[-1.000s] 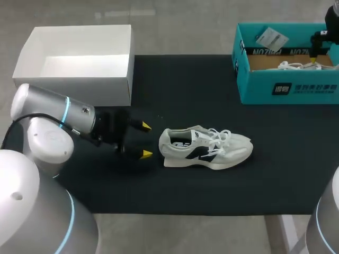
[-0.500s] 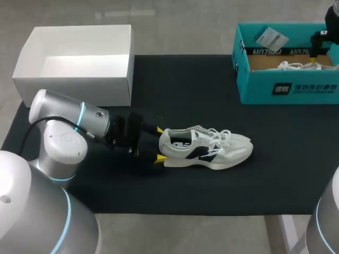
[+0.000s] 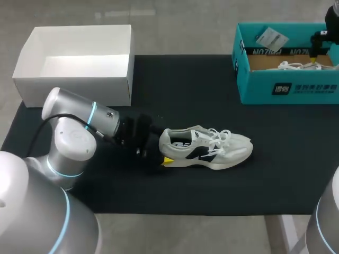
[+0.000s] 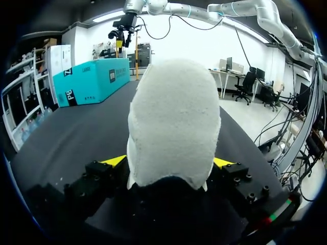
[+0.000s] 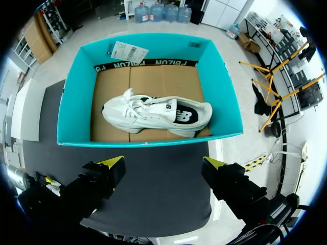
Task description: Take the shoe out of the shoebox, open the shoe tongue, remove and reinsert the insole, then place the shoe into the shoebox
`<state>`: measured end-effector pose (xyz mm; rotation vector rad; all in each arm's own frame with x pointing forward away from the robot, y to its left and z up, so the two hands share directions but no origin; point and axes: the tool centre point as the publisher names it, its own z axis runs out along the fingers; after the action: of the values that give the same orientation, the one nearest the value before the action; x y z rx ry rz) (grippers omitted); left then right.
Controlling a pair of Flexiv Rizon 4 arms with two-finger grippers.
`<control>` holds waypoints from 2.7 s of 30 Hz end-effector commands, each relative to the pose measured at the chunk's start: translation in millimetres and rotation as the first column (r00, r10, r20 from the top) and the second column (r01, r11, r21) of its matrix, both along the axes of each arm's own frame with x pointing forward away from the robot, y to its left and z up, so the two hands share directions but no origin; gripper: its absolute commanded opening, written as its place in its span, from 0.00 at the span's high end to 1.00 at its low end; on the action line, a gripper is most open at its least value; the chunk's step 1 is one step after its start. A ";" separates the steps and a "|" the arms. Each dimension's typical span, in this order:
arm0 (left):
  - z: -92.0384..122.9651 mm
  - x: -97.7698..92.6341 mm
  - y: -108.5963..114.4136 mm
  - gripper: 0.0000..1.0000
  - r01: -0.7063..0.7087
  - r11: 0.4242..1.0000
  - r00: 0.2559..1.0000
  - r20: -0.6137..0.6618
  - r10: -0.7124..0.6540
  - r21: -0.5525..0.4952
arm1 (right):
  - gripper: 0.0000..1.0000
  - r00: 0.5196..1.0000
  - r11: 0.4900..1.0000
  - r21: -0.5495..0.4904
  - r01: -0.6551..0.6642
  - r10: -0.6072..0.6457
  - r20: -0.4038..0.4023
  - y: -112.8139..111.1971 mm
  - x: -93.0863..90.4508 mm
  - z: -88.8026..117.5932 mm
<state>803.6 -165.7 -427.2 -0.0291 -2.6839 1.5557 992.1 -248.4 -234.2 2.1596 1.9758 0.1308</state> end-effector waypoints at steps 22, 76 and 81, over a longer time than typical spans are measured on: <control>-10.3 0.9 -18.0 1.00 -0.034 0.999 0.999 0.025 0.035 -0.038 | 0.00 1.000 1.000 0.000 0.001 -0.001 0.002 0.4 -0.9 -0.2; -7.2 -0.2 -17.3 1.00 -0.023 0.999 0.999 0.026 0.024 -0.033 | 0.00 0.987 0.996 -0.091 0.020 -0.034 -0.159 205.8 -110.0 -4.7; -7.2 -0.2 -17.3 1.00 -0.023 0.999 0.999 0.026 0.024 -0.033 | 0.00 0.987 0.996 -0.091 0.020 -0.034 -0.159 205.8 -110.0 -4.7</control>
<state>803.8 -182.1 -434.4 -0.0199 -2.6876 1.6162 882.0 -42.8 -238.2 2.1999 1.9938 -0.1380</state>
